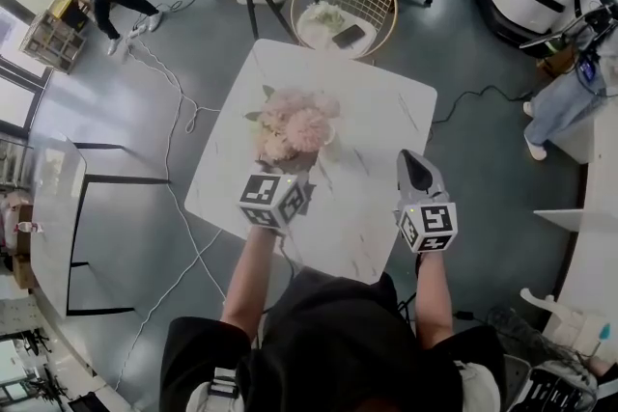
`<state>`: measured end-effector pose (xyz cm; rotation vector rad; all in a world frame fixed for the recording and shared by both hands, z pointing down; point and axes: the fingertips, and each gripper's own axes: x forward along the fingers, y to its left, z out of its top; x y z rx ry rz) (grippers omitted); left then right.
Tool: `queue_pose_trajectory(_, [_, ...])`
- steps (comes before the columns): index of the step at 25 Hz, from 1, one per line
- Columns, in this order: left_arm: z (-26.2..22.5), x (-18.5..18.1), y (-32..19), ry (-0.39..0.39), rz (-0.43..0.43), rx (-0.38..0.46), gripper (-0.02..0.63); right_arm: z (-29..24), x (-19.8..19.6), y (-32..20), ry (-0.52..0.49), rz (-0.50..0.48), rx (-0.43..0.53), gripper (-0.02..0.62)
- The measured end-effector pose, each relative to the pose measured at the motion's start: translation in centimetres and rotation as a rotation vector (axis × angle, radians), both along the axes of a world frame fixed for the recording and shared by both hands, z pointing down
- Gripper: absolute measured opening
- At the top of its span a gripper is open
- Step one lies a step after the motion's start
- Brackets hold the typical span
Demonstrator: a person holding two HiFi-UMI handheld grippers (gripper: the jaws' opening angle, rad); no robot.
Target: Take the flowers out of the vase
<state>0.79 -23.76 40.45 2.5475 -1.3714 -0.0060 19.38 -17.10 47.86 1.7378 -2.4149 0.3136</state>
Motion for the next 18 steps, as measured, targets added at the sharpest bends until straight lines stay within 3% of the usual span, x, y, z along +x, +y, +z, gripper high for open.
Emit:
queue_pose_trajectory(8, [-2.5, -0.9, 1.1, 0.01, 0.031, 0.054, 0.179, -1.9, -0.9, 1.1, 0.006, 0.026, 0.04, 0.002])
queue_pose_trajectory(18, [-1.4, -3.0, 3.3, -0.008, 0.042, 0.047, 0.178, -2.4, -2.9, 2.4, 0.014, 0.03, 0.051, 0.002])
